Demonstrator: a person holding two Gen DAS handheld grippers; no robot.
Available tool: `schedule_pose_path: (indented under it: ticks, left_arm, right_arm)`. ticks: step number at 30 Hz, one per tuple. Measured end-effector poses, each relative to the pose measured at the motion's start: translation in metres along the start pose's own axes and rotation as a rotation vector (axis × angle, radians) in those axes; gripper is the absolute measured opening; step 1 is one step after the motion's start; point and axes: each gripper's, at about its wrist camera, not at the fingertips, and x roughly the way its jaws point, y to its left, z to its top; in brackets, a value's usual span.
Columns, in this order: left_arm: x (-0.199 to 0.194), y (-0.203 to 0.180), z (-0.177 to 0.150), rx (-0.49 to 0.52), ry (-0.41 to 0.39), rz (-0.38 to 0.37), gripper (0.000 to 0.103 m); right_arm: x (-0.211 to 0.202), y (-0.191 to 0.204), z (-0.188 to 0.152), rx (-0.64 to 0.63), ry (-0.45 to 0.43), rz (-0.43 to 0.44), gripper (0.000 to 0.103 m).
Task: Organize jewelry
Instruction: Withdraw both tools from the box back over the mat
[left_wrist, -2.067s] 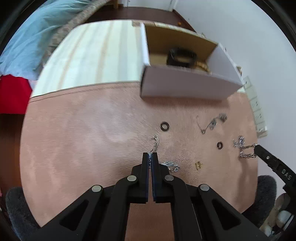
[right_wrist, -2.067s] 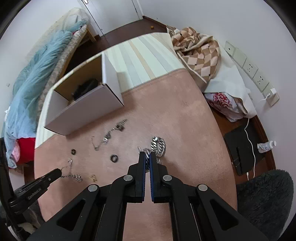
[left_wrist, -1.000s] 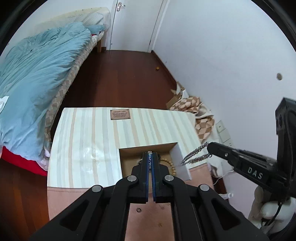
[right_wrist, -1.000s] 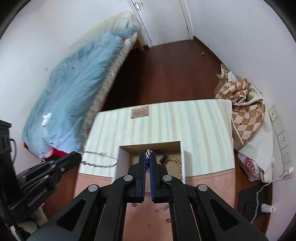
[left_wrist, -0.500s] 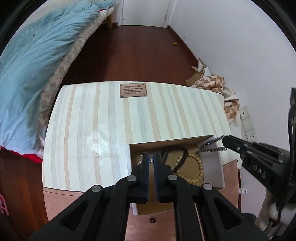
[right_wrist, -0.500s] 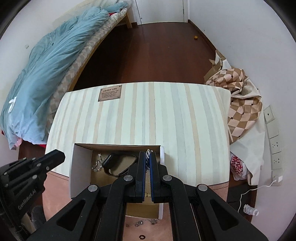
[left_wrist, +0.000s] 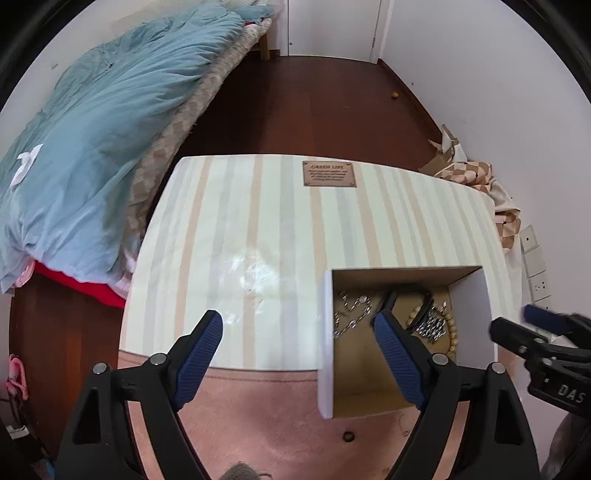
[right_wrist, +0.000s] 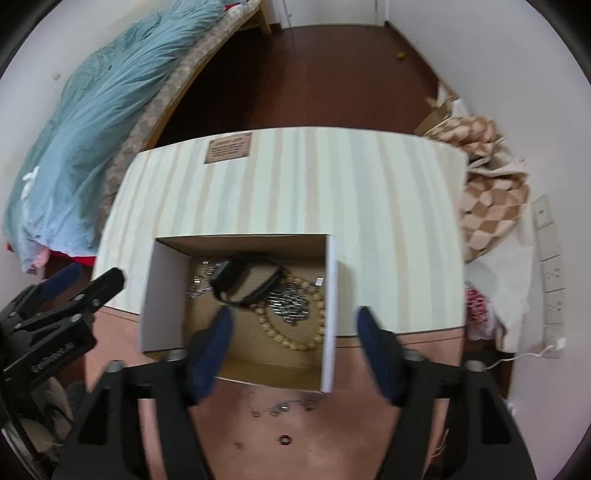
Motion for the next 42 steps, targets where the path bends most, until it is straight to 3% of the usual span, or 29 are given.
schedule_pose_path:
  ticks: [1, 5, 20, 42]
  left_arm:
    - [-0.001, 0.000, -0.004, 0.001, -0.002, 0.010, 0.102]
    - [-0.006, -0.001, -0.019, 0.007, -0.018, 0.049, 0.103]
    - [-0.040, -0.011, -0.052, 0.000, -0.065, 0.044, 0.103]
    - [-0.167, -0.022, -0.093, 0.001, -0.246, 0.027, 0.103]
  right_arm:
    - [-0.002, 0.000, -0.003, -0.004, -0.014, -0.021, 0.089]
    - [-0.004, 0.004, -0.022, -0.032, -0.044, -0.125, 0.101]
    - [-0.033, 0.005, -0.049, -0.002, -0.119, -0.143, 0.101]
    - [-0.169, 0.022, -0.115, 0.008, -0.385, -0.149, 0.101]
